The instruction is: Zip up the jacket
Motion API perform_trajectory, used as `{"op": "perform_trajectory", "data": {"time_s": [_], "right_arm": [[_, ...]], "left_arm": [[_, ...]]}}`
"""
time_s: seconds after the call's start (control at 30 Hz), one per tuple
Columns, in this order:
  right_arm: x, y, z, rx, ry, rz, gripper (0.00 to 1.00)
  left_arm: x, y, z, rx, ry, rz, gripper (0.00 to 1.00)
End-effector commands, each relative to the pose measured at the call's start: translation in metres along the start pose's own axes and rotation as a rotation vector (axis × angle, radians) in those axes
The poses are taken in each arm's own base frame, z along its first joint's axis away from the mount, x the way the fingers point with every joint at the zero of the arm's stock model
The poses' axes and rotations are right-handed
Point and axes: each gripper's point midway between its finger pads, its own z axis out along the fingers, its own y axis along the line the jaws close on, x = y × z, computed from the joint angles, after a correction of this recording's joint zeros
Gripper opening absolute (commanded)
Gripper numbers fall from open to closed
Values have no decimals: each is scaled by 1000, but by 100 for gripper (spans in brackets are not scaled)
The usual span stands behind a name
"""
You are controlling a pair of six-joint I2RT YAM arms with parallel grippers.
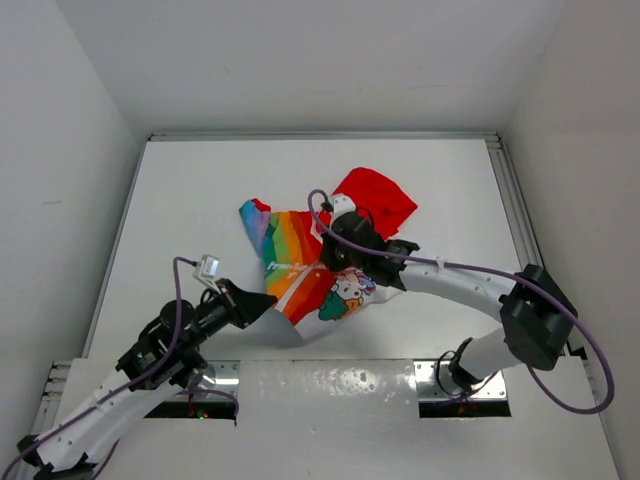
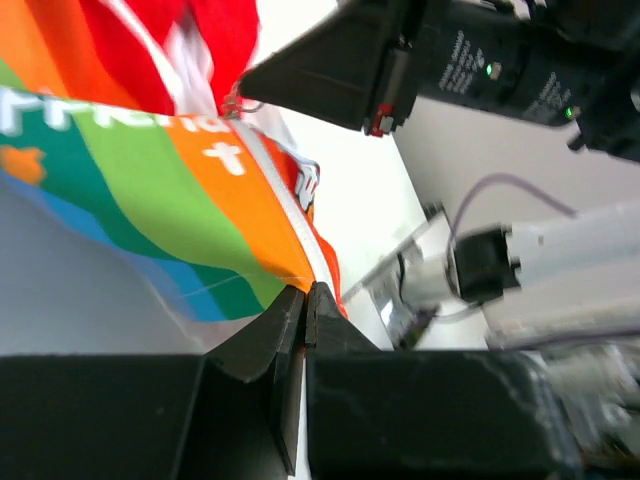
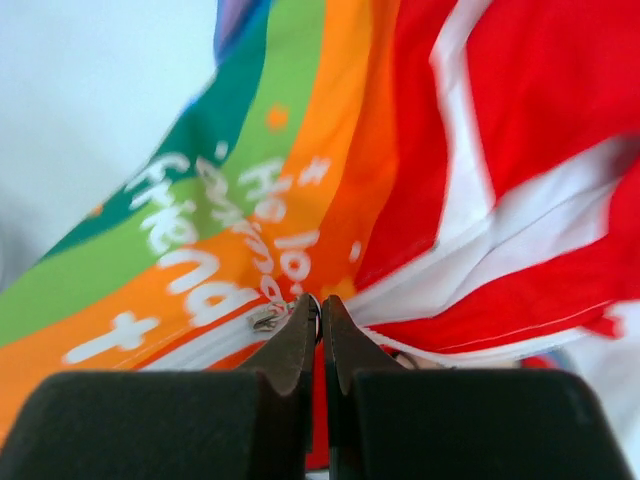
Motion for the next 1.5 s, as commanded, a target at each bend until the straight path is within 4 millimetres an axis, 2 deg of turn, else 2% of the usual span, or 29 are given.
{"op": "perform_trajectory", "data": {"time_s": [0.0, 0.03, 0.1, 0.13, 0.17, 0.2, 0.27, 0.33, 0.37, 0.4, 0.43, 0.47, 0.57, 0.7, 0.77, 0.8, 0.83, 0.9, 0.93, 1.0, 1.03, 1.07, 1.1, 1.13, 1.2, 1.3, 1.37, 1.4, 1.47], "right_arm": [[-90, -25, -27, 201, -237, -94, 0], [-103, -37, -31, 269, -264, -99, 0], [-133, -58, -39, 339, -302, -96, 0], [-142, -73, -41, 387, -317, -94, 0], [-154, -96, -46, 445, -334, -67, 0], [-169, -106, -53, 478, -362, -50, 0], [-195, -154, -68, 608, -409, 12, 0], [-205, -184, -71, 663, -420, 64, 0], [-218, -208, -82, 705, -446, 107, 0], [-222, -217, -84, 713, -444, 128, 0], [-224, -226, -79, 718, -428, 140, 0], [-237, -235, -88, 741, -454, 150, 0], [-250, -244, -92, 772, -445, 143, 0], [-250, -214, -94, 600, -463, 182, 0], [-232, -191, -92, 468, -435, 190, 0], [-223, -168, -86, 343, -406, 197, 0], [-191, -159, -73, 306, -343, 196, 0], [-169, -136, -72, 222, -318, 184, 0], [-138, -120, -59, 169, -241, 165, 0], [-102, -91, -46, 58, -137, 132, 0], [-70, -65, -35, -10, -78, 82, 5], [-56, -53, -31, -41, -45, 52, 19], [-40, -43, -25, -66, 2, 45, 53], [-25, -27, -19, -111, 35, 23, 66], [-3, -25, -2, -87, 95, 24, 82], [12, -27, 21, -47, 157, 0, 92], [23, -33, 38, 16, 211, -51, 97], [13, -29, 39, 15, 187, -75, 98], [30, -43, 57, 97, 234, -122, 97]], "left_arm": [[-67, -45, -11, 33, -203, 82, 0], [-88, -63, -17, 47, -252, 129, 0], [-103, -75, -17, 24, -254, 187, 0], [-122, -95, -28, 46, -299, 225, 0], [-128, -99, -32, 46, -314, 237, 0], [-135, -104, -39, 57, -342, 245, 0], [-146, -104, -51, 29, -397, 244, 0], [-153, -103, -63, 19, -437, 237, 0], [-152, -99, -69, 11, -445, 231, 0], [-152, -96, -71, 2, -454, 215, 0], [-155, -92, -76, -13, -482, 206, 0], [-156, -90, -82, -13, -499, 203, 0], [-157, -83, -87, -45, -514, 196, 0], [-143, -65, -66, -87, -462, 173, 0], [-129, -44, -50, -163, -400, 156, 0], [-125, -37, -46, -189, -391, 133, 2], [-122, -31, -43, -207, -381, 126, 5], [-122, -24, -42, -232, -396, 104, 14], [-123, -23, -44, -240, -406, 99, 18], [-126, -20, -45, -255, -429, 75, 29], [-125, -16, -43, -266, -431, 67, 32], [-128, -14, -43, -280, -449, 49, 34], [-130, -14, -42, -287, -455, 47, 39], [-133, -17, -41, -289, -457, 50, 41], [-138, -19, -39, -303, -462, 55, 45], [-144, -23, -36, -320, -468, 62, 51], [-151, -29, -38, -320, -478, 81, 56], [-154, -31, -40, -317, -482, 88, 57], [-158, -35, -42, -310, -496, 96, 59]]}}
